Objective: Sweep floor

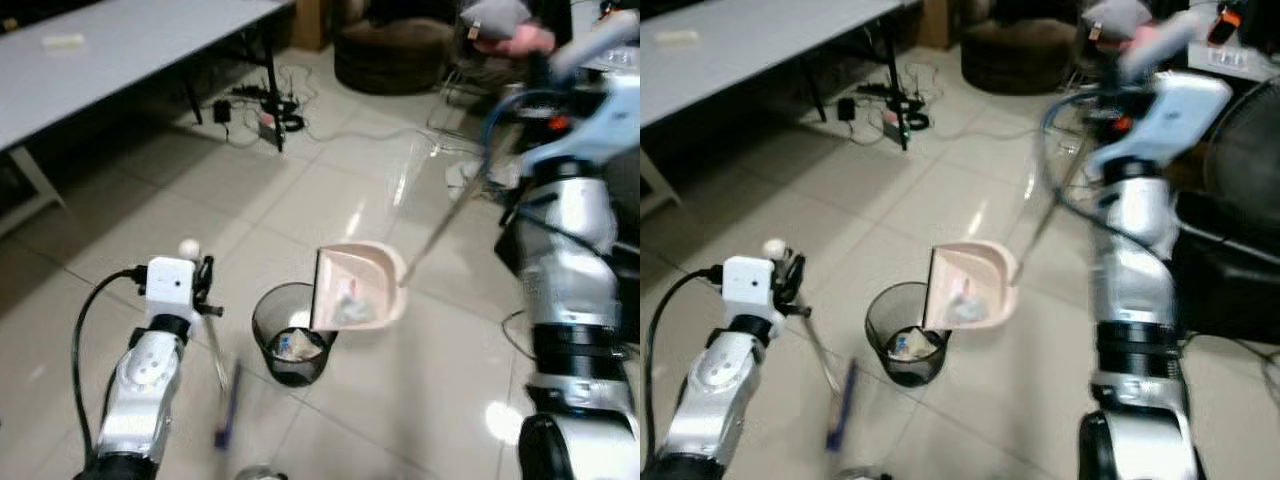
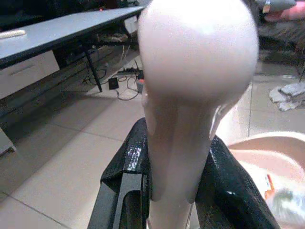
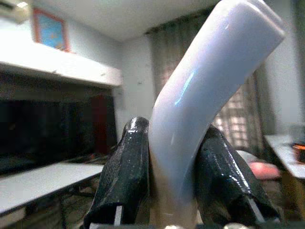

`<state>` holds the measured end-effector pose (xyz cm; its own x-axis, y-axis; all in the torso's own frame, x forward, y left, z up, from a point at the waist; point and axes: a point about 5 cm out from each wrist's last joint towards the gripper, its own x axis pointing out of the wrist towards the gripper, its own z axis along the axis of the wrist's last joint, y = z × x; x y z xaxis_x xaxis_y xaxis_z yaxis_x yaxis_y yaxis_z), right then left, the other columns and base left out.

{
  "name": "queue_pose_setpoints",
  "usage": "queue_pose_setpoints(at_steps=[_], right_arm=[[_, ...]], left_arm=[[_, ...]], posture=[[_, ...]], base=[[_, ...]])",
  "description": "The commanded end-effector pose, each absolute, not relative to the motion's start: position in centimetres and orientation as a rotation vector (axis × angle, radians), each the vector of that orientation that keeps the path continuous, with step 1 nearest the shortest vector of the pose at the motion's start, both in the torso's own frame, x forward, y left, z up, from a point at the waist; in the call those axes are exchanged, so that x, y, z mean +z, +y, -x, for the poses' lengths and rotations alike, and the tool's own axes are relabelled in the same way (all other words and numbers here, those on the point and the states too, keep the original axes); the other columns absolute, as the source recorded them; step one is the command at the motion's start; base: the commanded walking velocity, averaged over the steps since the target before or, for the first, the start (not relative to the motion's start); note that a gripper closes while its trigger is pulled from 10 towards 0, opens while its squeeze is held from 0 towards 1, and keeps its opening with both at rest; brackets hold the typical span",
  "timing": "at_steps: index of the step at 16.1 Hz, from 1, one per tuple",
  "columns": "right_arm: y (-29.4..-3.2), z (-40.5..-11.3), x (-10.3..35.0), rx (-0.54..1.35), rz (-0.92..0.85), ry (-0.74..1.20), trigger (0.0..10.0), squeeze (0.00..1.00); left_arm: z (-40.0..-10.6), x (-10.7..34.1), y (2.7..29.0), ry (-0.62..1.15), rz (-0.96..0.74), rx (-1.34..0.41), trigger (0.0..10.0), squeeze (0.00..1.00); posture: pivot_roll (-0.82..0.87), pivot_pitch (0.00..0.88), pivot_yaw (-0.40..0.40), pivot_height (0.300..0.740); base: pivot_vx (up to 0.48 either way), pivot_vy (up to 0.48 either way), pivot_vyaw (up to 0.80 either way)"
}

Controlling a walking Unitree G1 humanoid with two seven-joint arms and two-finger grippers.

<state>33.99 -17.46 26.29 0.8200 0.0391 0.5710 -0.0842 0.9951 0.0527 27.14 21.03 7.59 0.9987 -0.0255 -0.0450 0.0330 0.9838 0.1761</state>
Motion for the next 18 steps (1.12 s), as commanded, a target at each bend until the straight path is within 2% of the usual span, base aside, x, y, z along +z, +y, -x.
queue_pose_setpoints(at_steps=[1, 7, 11, 14, 18], right_arm=[[-16.9, -33.8, 27.8, 0.102, -0.056, -0.689, 10.0, 0.0], [-15.0, -34.8, 28.2, 0.172, 0.028, -0.734, 10.0, 0.0], [-11.9, -35.4, 28.4, 0.262, 0.108, -0.809, 10.0, 0.0], [-10.9, -35.7, 28.4, 0.269, 0.125, -0.838, 10.0, 0.0], [-8.4, -35.6, 27.7, 0.369, 0.142, -0.865, 10.0, 0.0]], left_arm=[[-27.4, 8.2, 20.7, 0.015, -0.18, -0.032, 10.0, 0.0], [-27.7, 8.5, 20.2, 0.008, -0.192, -0.06, 10.0, 0.0], [-27.7, 8.9, 20.4, -0.001, -0.21, -0.063, 10.0, 0.0], [-27.5, 9.1, 20.9, -0.003, -0.226, -0.055, 10.0, 0.0], [-27.5, 9.1, 21.2, -0.002, -0.231, -0.048, 10.0, 0.0]], posture=[[0.01, 0.042, 0.036, 0.74], [0.02, 0.048, 0.045, 0.74], [0.06, 0.053, 0.033, 0.74], [0.08, 0.046, 0.025, 0.74], [0.08, 0.039, 0.02, 0.74]], base=[[0.0, 0.0, 0.0], [0.0, 0.0, 0.0], [0.0, 0.0, 0.0], [0.0, 0.0, 0.0], [0.0, 0.0, 0.0]])
